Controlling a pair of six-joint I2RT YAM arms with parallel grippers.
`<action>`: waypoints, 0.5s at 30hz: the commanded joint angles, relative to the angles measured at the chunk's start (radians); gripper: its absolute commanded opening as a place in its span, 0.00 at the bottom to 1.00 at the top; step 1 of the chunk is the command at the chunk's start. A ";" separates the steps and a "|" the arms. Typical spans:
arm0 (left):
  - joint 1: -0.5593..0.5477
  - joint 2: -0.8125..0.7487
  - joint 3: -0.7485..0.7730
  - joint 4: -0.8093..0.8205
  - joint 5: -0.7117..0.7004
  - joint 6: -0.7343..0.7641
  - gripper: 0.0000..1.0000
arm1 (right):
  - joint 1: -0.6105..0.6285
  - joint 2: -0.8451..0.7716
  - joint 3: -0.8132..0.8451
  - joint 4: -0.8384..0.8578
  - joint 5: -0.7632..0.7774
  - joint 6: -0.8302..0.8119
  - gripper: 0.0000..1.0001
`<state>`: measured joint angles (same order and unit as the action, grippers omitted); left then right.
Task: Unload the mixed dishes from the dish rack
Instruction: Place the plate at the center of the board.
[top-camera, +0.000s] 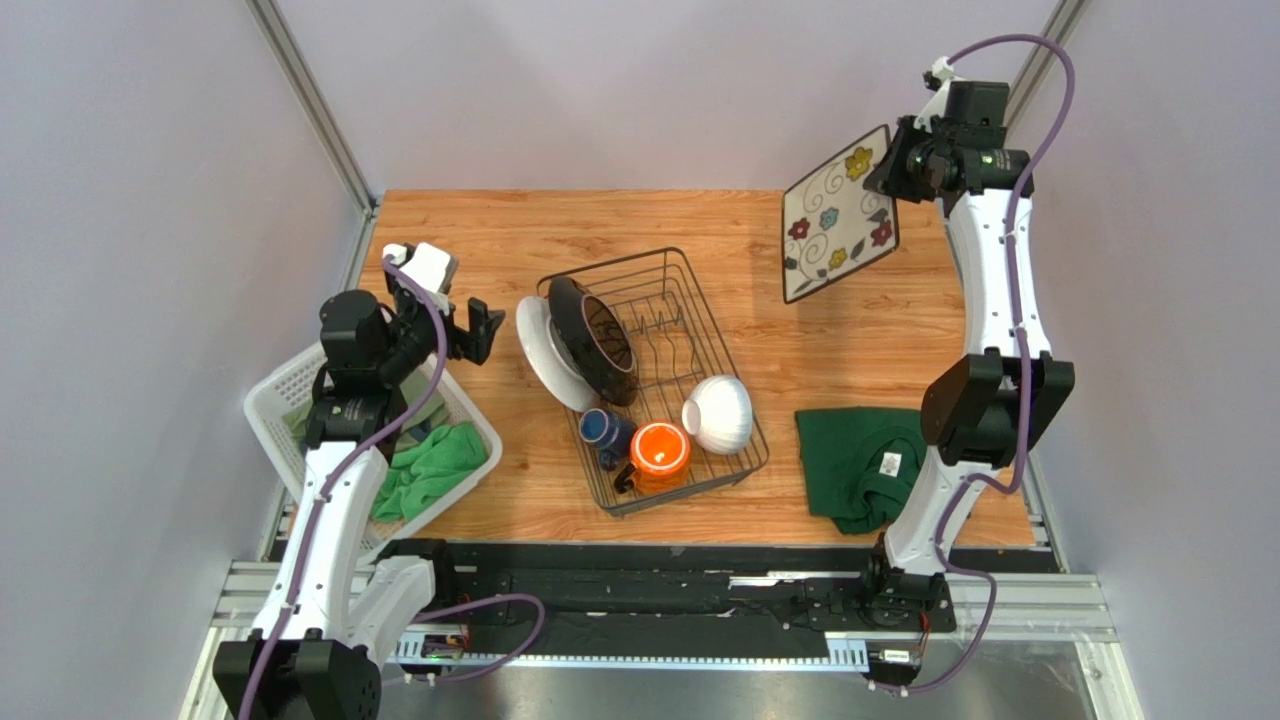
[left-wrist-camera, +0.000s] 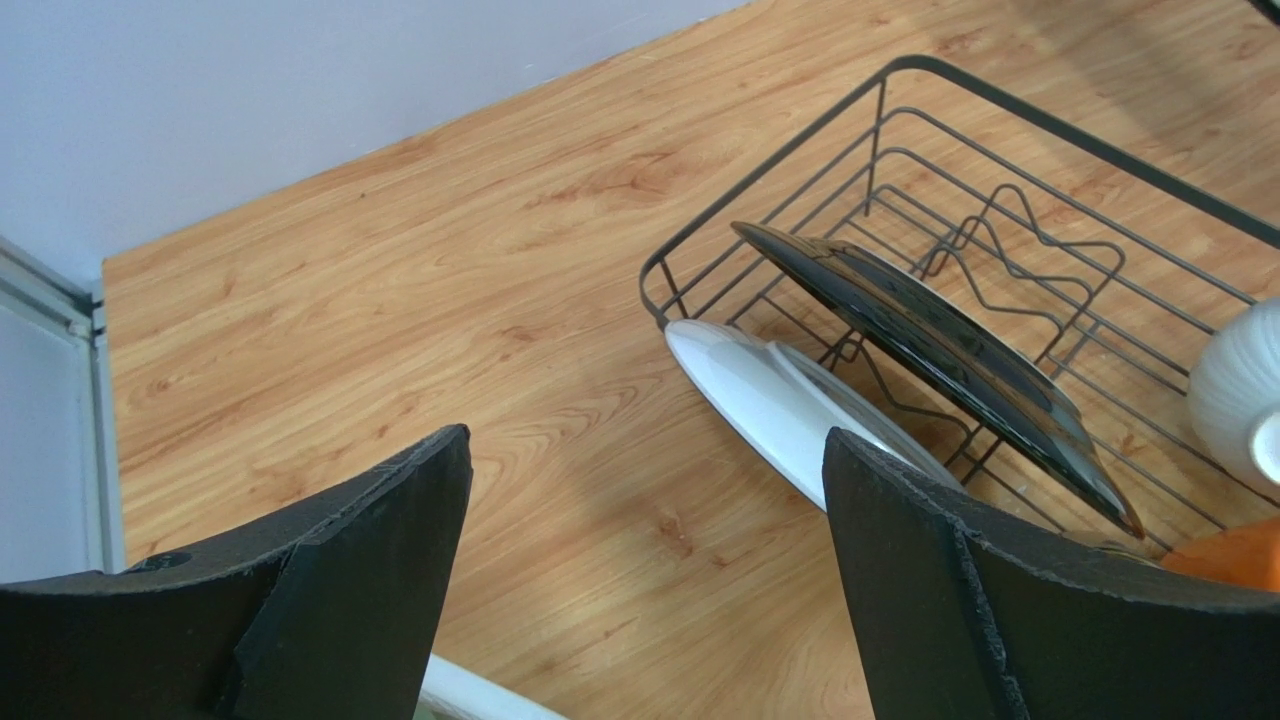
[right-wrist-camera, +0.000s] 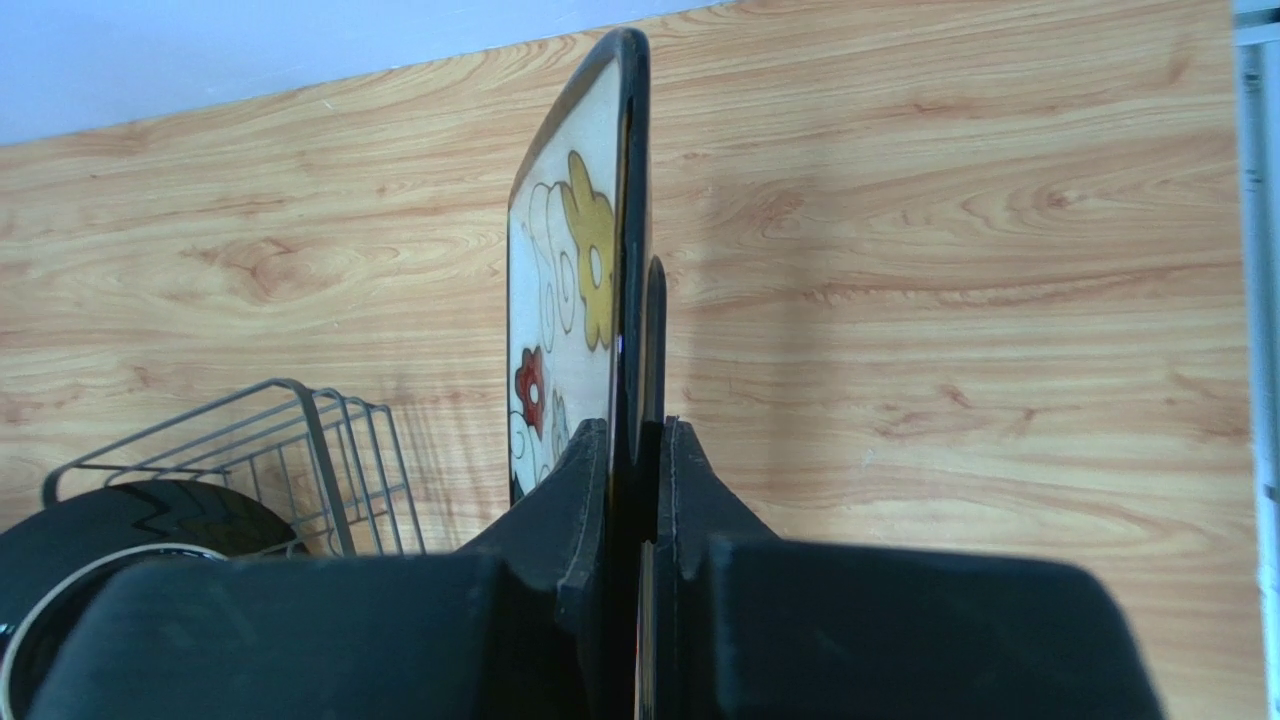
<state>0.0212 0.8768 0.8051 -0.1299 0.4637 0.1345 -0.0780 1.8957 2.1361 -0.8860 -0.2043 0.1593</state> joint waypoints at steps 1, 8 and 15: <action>0.000 -0.027 -0.015 0.029 0.061 0.028 0.95 | -0.062 0.019 0.004 0.260 -0.248 0.079 0.00; 0.000 -0.038 -0.033 0.046 0.076 0.034 0.95 | -0.111 0.118 -0.027 0.346 -0.369 0.072 0.00; 0.000 -0.033 -0.037 0.042 0.069 0.043 0.95 | -0.143 0.256 0.027 0.397 -0.471 0.074 0.00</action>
<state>0.0212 0.8528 0.7765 -0.1287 0.5156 0.1467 -0.2073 2.1357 2.0781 -0.6537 -0.5175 0.1829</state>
